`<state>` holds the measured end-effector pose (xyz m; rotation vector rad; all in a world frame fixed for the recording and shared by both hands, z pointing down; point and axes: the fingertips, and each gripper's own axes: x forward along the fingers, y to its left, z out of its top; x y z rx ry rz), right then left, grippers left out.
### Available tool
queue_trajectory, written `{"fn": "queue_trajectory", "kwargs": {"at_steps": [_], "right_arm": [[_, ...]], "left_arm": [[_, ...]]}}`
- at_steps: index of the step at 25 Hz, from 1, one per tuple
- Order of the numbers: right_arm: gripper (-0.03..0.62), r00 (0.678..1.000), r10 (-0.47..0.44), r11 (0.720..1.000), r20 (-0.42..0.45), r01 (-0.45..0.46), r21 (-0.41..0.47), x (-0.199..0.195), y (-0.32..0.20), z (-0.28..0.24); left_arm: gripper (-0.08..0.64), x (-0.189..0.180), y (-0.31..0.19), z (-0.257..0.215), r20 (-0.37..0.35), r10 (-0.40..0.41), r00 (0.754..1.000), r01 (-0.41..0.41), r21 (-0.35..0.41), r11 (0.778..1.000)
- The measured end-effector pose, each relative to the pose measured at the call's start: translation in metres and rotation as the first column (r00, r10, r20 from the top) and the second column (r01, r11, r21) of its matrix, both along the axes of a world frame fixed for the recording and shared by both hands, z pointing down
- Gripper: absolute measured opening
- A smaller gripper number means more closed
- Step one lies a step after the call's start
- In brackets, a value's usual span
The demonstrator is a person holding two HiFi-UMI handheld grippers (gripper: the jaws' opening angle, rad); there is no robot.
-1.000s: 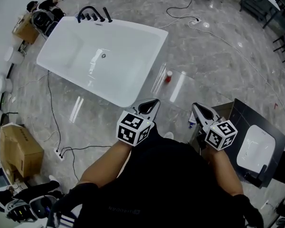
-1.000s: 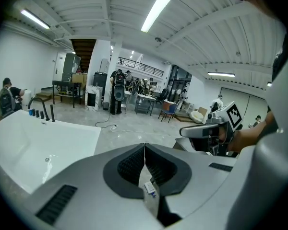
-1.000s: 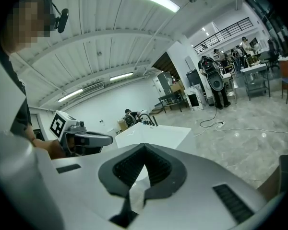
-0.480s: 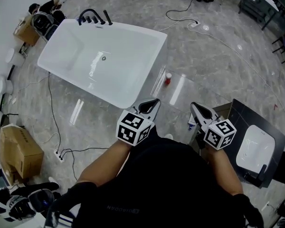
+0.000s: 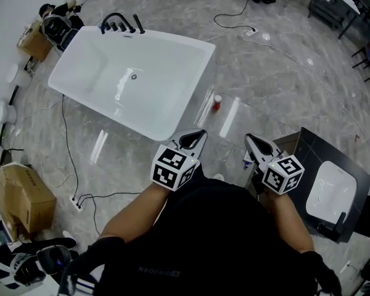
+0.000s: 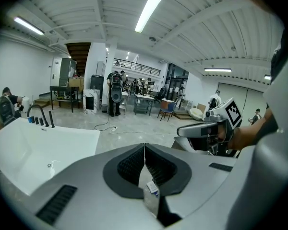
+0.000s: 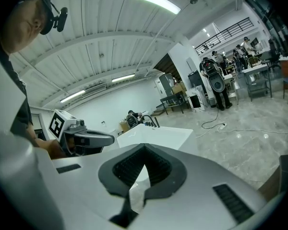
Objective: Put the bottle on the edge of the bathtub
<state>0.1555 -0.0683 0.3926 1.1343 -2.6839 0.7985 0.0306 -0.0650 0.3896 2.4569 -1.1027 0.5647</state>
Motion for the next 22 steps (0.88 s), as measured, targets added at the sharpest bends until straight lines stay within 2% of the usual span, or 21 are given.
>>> {"fn": "queue_trajectory", "kwargs": {"at_steps": [22], "right_arm": [[0.035,1.000,0.000,1.000,0.016,0.000,-0.002,0.0059,0.0035,0.0006]], "left_arm": [[0.017,0.0077,0.0019,-0.0033,-0.010,-0.017,1.000,0.017,0.007,1.000]]}}
